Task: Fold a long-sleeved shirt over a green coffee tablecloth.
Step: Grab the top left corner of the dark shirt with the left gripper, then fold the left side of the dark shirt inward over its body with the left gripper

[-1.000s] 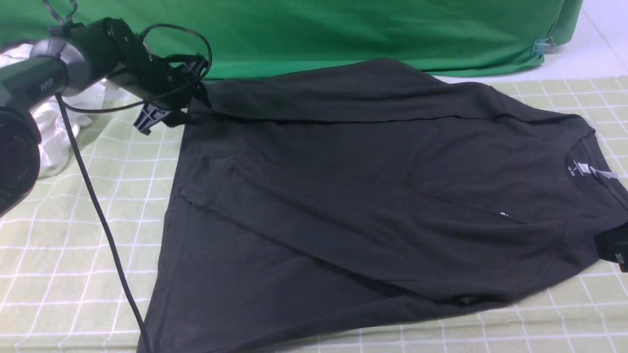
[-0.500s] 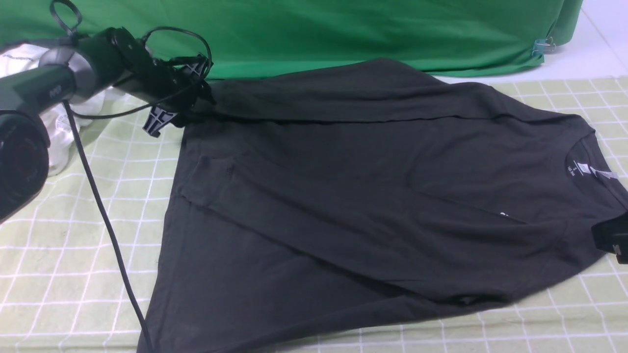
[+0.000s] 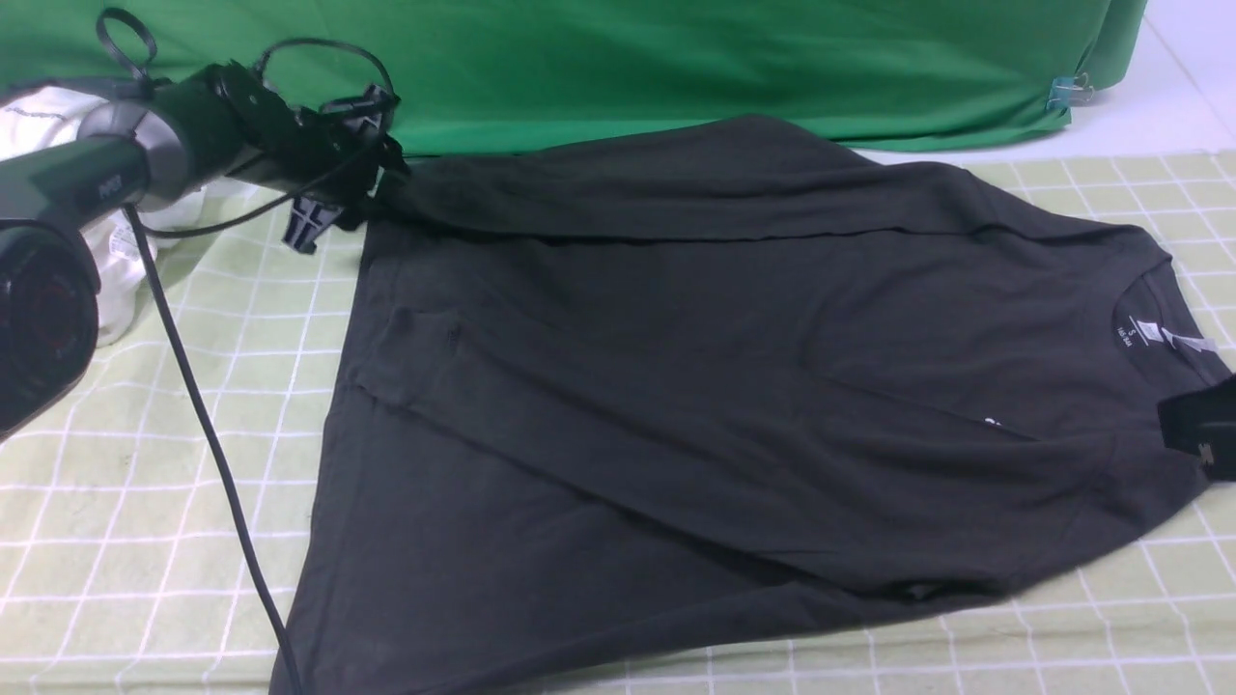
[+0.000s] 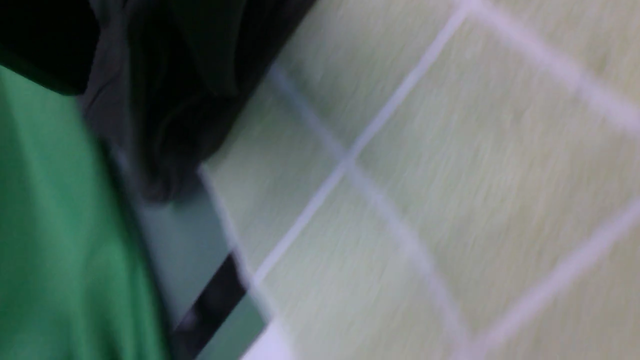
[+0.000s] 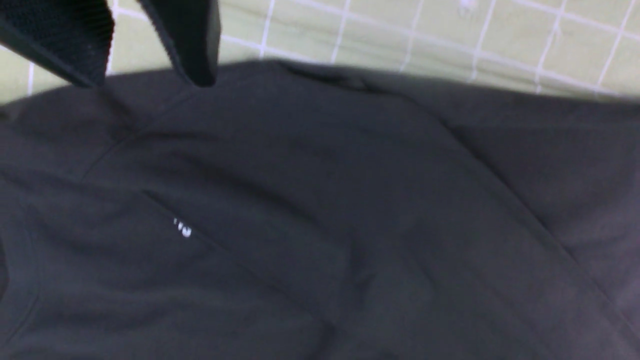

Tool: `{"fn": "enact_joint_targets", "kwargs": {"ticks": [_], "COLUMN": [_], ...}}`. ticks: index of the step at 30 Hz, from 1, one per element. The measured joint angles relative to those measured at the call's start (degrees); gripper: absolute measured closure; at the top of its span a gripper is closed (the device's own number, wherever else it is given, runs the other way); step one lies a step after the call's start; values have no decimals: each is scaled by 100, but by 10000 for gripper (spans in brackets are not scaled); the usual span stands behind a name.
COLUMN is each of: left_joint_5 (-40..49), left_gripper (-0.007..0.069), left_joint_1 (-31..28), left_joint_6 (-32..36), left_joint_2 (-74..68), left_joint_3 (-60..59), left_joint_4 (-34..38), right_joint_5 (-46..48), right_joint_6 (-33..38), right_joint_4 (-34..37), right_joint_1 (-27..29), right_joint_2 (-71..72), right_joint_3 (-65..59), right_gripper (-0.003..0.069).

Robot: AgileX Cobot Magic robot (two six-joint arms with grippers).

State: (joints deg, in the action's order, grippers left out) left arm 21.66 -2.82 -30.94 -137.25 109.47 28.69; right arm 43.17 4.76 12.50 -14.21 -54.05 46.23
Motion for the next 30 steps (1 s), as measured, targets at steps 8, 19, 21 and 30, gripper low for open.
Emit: {"fn": "enact_joint_targets", "kwargs": {"ticks": [8, 19, 21, 30], "left_joint_5": [-133, 334, 525, 1322], "left_gripper": [420, 611, 611, 611], "left_joint_1": [0, 0, 0, 16], "left_joint_6": [77, 1195, 1340, 2057], "left_joint_2": [1, 1, 1, 676], "left_joint_3": [0, 0, 0, 0], "left_joint_4": [-5, 1, 21, 167], "right_joint_5": [-59, -75, -89, -203], "right_joint_6": [0, 0, 0, 7], "right_joint_4": [0, 0, 0, 0], "right_joint_1": [0, 0, 0, 0], "right_joint_2": [0, 0, 0, 0], "right_joint_3": [0, 0, 0, 0], "right_gripper": [418, 418, 418, 418]}}
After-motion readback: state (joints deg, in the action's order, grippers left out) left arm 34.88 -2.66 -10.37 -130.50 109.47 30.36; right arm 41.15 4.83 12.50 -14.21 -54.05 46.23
